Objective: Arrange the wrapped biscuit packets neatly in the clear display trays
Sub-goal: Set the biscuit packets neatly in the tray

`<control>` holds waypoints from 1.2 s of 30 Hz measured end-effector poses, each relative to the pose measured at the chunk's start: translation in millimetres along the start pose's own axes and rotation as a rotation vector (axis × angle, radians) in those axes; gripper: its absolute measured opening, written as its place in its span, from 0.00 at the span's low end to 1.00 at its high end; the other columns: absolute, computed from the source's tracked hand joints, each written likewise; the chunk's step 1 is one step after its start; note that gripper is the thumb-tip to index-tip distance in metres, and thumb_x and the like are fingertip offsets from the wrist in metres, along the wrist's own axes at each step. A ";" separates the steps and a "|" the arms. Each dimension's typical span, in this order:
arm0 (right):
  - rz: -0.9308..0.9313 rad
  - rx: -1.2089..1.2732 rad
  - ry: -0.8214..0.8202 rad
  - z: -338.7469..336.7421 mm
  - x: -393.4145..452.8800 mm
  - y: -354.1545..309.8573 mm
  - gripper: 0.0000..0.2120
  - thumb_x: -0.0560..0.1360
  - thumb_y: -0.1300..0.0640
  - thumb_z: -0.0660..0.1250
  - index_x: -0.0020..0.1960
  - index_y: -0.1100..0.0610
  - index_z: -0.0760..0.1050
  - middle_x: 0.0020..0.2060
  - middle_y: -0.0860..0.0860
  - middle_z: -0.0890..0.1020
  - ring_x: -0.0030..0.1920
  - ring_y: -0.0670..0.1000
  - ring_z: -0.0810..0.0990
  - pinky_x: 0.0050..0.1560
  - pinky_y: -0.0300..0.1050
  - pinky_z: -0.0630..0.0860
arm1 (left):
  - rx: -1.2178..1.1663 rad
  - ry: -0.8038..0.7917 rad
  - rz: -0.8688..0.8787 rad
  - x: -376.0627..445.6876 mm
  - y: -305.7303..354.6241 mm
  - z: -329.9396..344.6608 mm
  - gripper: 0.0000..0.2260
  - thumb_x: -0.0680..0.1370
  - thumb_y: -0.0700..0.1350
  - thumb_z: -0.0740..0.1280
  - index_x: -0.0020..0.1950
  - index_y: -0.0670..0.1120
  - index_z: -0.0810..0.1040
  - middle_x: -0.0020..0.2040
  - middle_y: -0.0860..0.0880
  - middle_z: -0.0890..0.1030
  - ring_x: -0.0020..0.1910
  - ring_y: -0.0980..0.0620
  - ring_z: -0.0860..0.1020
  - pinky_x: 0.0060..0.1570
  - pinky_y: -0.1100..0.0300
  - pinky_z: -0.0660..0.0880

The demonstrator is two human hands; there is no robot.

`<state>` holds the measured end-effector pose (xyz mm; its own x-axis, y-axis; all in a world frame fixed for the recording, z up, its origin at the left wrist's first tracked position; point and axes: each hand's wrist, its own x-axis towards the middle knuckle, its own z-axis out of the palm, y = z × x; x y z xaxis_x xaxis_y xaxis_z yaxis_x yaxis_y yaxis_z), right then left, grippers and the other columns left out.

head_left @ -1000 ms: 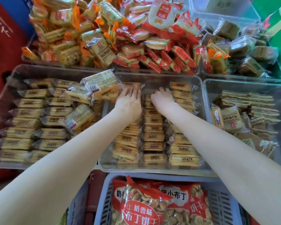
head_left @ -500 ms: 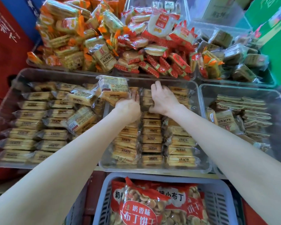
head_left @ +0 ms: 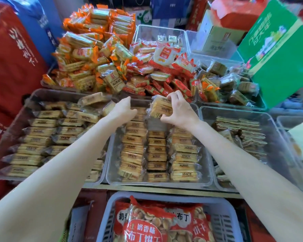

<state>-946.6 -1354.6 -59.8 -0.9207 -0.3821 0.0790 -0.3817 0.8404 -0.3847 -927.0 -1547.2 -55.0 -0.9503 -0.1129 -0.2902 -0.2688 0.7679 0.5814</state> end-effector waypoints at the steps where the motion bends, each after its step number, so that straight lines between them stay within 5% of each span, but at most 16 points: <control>1: 0.012 0.029 0.006 -5.0 -2.2 -3.5 0.26 0.69 0.53 0.72 0.62 0.63 0.66 0.55 0.54 0.67 0.51 0.50 0.70 0.47 0.38 0.66 | 0.005 -0.008 0.016 -2.8 0.8 -0.5 0.25 0.80 0.44 0.60 0.75 0.44 0.58 0.71 0.43 0.68 0.69 0.46 0.68 0.62 0.55 0.67; 8: 0.157 0.564 -0.061 -45.6 -31.8 -30.0 0.41 0.55 0.37 0.65 0.64 0.54 0.71 0.54 0.48 0.76 0.56 0.49 0.75 0.55 0.45 0.74 | -0.613 -0.232 0.334 -52.3 13.7 -29.3 0.25 0.77 0.38 0.65 0.72 0.50 0.65 0.70 0.50 0.70 0.68 0.50 0.69 0.66 0.54 0.68; 11: 0.127 0.806 -0.112 -54.6 -46.3 -38.0 0.33 0.59 0.39 0.69 0.61 0.51 0.74 0.54 0.50 0.80 0.55 0.50 0.79 0.55 0.47 0.78 | -0.636 -0.373 0.397 -71.4 13.7 -40.5 0.25 0.74 0.41 0.71 0.70 0.49 0.69 0.61 0.48 0.78 0.57 0.52 0.79 0.57 0.57 0.75; 15: 0.155 0.942 -0.012 -63.3 -68.5 -58.4 0.25 0.61 0.35 0.73 0.54 0.42 0.75 0.58 0.50 0.78 0.59 0.54 0.78 0.58 0.53 0.76 | -0.744 -0.254 0.345 -96.9 11.2 -38.0 0.27 0.68 0.45 0.76 0.65 0.47 0.72 0.58 0.42 0.79 0.54 0.47 0.81 0.54 0.53 0.78; 20: 0.170 0.927 0.116 -63.2 -99.1 -77.2 0.08 0.71 0.55 0.73 0.49 0.52 0.77 0.48 0.51 0.82 0.50 0.50 0.81 0.52 0.45 0.80 | -1.036 -0.138 0.217 -125.3 1.5 -26.1 0.25 0.69 0.41 0.75 0.63 0.43 0.69 0.58 0.40 0.79 0.58 0.43 0.79 0.56 0.54 0.77; 23: 0.192 1.003 0.127 -64.2 -110.7 -86.0 0.04 0.72 0.63 0.71 0.42 0.55 0.78 0.39 0.50 0.83 0.42 0.47 0.82 0.44 0.38 0.79 | -1.099 -0.227 0.219 -135.2 -2.2 -29.9 0.28 0.70 0.38 0.73 0.67 0.40 0.65 0.62 0.39 0.77 0.59 0.45 0.78 0.54 0.57 0.78; 28: 0.231 1.146 0.156 -74.2 -118.9 -94.0 0.04 0.74 0.65 0.68 0.41 0.59 0.77 0.36 0.50 0.83 0.36 0.46 0.82 0.39 0.37 0.79 | -1.147 -0.291 0.241 -148.4 -2.9 -42.8 0.33 0.67 0.40 0.74 0.69 0.39 0.64 0.62 0.40 0.77 0.59 0.46 0.79 0.54 0.58 0.78; 33: 0.256 0.887 0.302 -73.2 -114.1 -100.1 0.04 0.75 0.57 0.69 0.41 0.52 0.75 0.40 0.51 0.83 0.45 0.56 0.83 0.53 0.58 0.78 | -1.112 -0.232 0.232 -151.2 6.7 -47.0 0.31 0.67 0.41 0.75 0.67 0.40 0.66 0.59 0.41 0.79 0.54 0.48 0.81 0.53 0.58 0.79; 36: 0.217 1.068 0.285 -81.9 -115.0 -102.6 0.05 0.75 0.64 0.68 0.42 0.56 0.77 0.39 0.53 0.82 0.44 0.55 0.82 0.51 0.50 0.81 | -1.194 -0.206 0.198 -150.4 10.1 -50.5 0.29 0.66 0.41 0.73 0.65 0.39 0.68 0.56 0.41 0.80 0.48 0.51 0.83 0.47 0.61 0.80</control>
<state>-808.2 -1365.4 45.9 -0.9963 -0.0507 0.0690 -0.0723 0.0664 -0.9952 -794.8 -1554.2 32.9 -0.9776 0.1247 -0.1695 -0.2007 -0.3108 0.9290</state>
